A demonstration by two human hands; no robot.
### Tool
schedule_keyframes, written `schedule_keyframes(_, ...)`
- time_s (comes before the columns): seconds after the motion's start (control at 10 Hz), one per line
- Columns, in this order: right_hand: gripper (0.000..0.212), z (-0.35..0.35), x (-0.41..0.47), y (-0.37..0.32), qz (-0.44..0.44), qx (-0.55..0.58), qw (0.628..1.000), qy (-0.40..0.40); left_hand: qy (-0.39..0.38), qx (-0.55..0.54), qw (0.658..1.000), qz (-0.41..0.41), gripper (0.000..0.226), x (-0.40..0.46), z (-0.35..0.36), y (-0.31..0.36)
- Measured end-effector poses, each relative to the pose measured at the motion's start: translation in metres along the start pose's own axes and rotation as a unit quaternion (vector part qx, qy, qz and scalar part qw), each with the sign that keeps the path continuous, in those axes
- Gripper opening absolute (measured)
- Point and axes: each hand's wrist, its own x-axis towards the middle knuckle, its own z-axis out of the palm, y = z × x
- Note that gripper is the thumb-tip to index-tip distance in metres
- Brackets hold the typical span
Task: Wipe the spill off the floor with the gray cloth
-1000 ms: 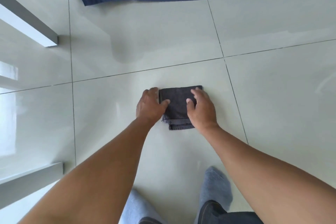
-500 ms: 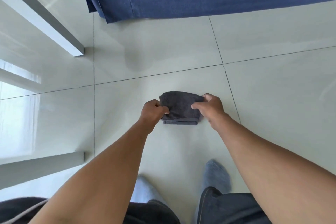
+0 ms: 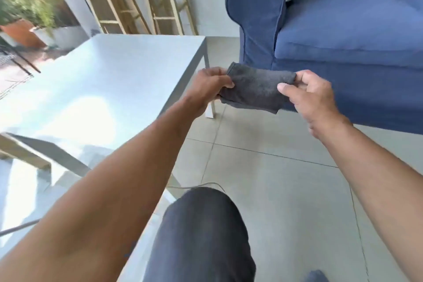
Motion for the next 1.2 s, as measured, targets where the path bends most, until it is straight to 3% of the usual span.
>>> schedule_keyframes(0.1,0.013,0.029,-0.008,-0.042,-0.054,0.01,0.998,0.003,0.041,0.004,0.997,0.061,0.016,-0.034,-0.044,0.031)
schedule_keyframes(0.2,0.008,0.073,-0.025,-0.082,-0.099,0.041,0.993,-0.053,0.094,0.069,0.982,0.148,0.018,-0.086,-0.105,0.053)
schedule_keyframes(0.3,0.007,0.105,-0.035,-0.097,-0.099,0.06,0.988,-0.099,0.133,0.082,0.974,0.163,0.019,-0.111,-0.145,0.049)
schedule_keyframes(0.4,0.012,0.17,-0.04,-0.096,-0.056,0.03,0.987,-0.149,0.192,0.058,0.972,0.119,0.022,-0.117,-0.204,0.026)
schedule_keyframes(0.5,0.017,0.213,-0.036,-0.079,0.014,-0.004,0.984,-0.179,0.234,0.126,0.964,0.031,0.026,-0.098,-0.231,-0.004)
schedule_keyframes(0.6,0.035,0.254,-0.039,-0.045,-0.021,-0.288,0.934,-0.21,0.182,0.417,0.888,-0.059,0.06,-0.082,-0.237,-0.069)
schedule_keyframes(0.7,0.041,0.264,-0.053,-0.026,-0.221,-0.408,0.867,-0.18,0.15,0.504,0.85,-0.021,0.065,-0.08,-0.227,-0.105)
schedule_keyframes(0.8,0.035,0.267,-0.067,-0.015,-0.33,-0.411,0.819,-0.227,0.15,0.517,0.843,0.009,0.057,-0.074,-0.232,-0.118)
schedule_keyframes(1.1,0.05,0.255,-0.066,-0.03,-0.225,-0.409,0.821,-0.328,0.148,0.532,0.834,-0.003,0.053,-0.07,-0.245,-0.115)
schedule_keyframes(1.2,0.052,0.207,-0.058,-0.029,-0.186,-0.368,0.868,-0.277,0.177,0.522,0.831,0.069,0.047,-0.072,-0.227,-0.101)
